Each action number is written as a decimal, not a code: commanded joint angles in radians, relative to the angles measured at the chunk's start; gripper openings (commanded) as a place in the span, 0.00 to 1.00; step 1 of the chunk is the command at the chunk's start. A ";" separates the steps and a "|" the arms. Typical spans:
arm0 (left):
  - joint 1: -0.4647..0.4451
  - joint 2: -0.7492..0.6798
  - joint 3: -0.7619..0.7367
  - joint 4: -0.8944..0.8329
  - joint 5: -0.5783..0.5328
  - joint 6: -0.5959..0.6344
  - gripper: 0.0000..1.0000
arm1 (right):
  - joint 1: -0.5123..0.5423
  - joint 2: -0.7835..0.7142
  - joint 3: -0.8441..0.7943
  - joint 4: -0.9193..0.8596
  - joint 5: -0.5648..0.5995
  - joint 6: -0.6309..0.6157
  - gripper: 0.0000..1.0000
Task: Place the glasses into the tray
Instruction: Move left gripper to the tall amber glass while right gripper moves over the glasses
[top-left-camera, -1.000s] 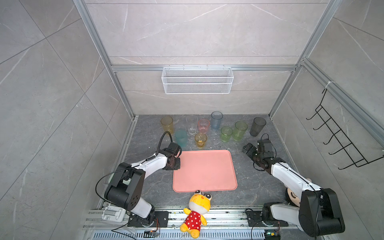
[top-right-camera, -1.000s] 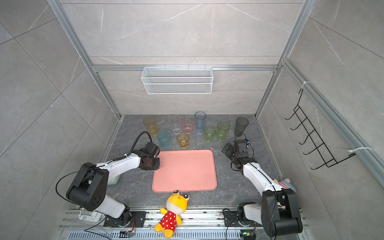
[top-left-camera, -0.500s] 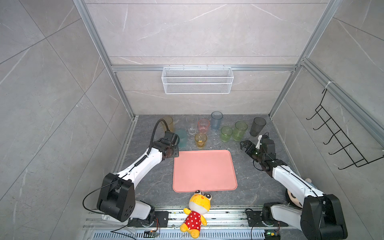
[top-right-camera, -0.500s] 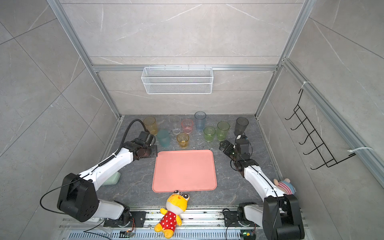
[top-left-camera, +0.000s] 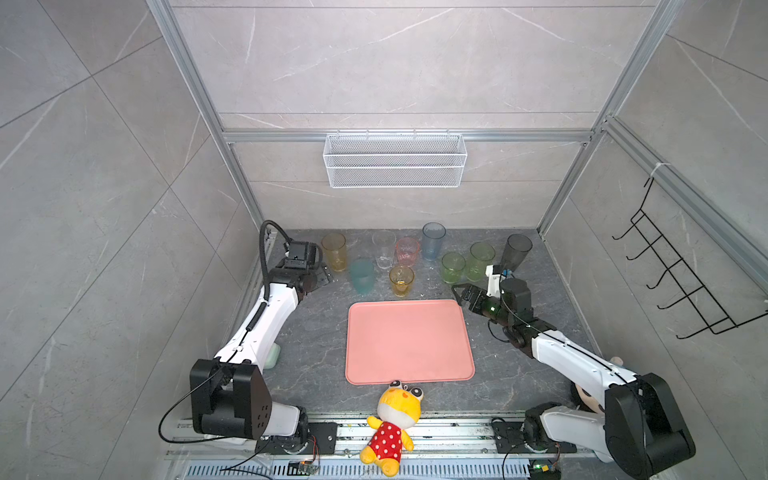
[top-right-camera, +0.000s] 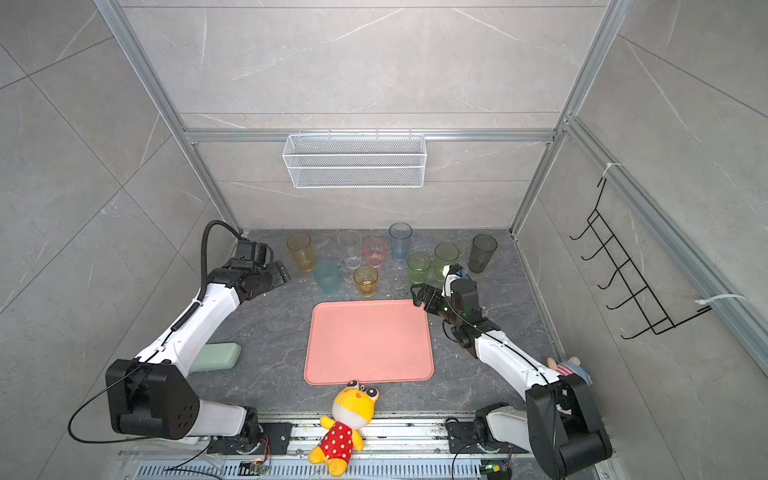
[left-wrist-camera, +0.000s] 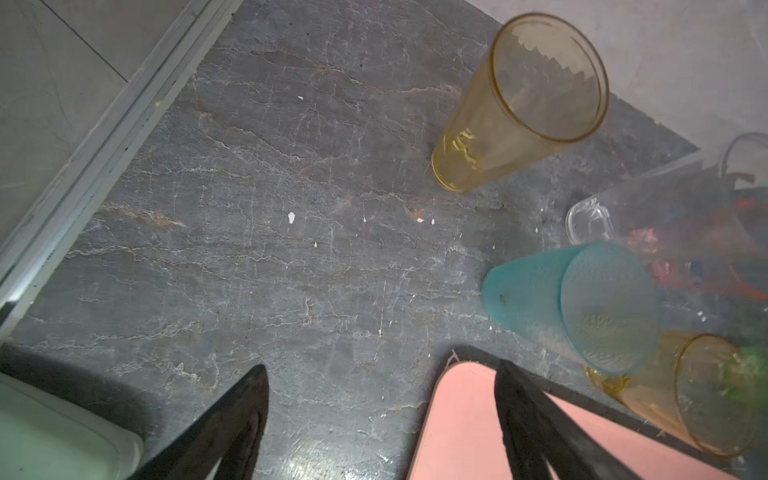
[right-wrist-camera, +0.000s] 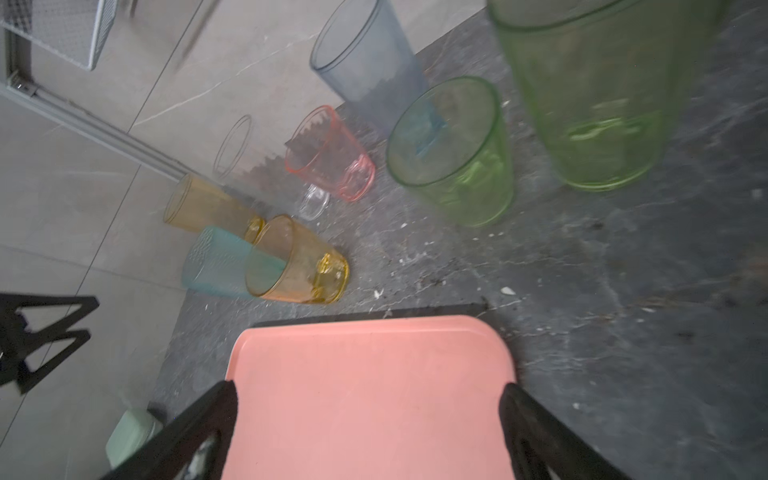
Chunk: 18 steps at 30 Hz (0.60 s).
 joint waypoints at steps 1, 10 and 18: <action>0.015 0.062 0.071 0.047 0.070 -0.036 0.88 | 0.050 0.010 0.011 0.056 0.010 -0.049 0.99; 0.062 0.265 0.242 0.096 0.162 -0.049 0.89 | 0.168 0.049 0.029 0.099 0.024 -0.101 0.99; 0.094 0.444 0.449 0.061 0.147 -0.056 0.85 | 0.221 0.127 0.115 -0.012 0.093 -0.129 0.99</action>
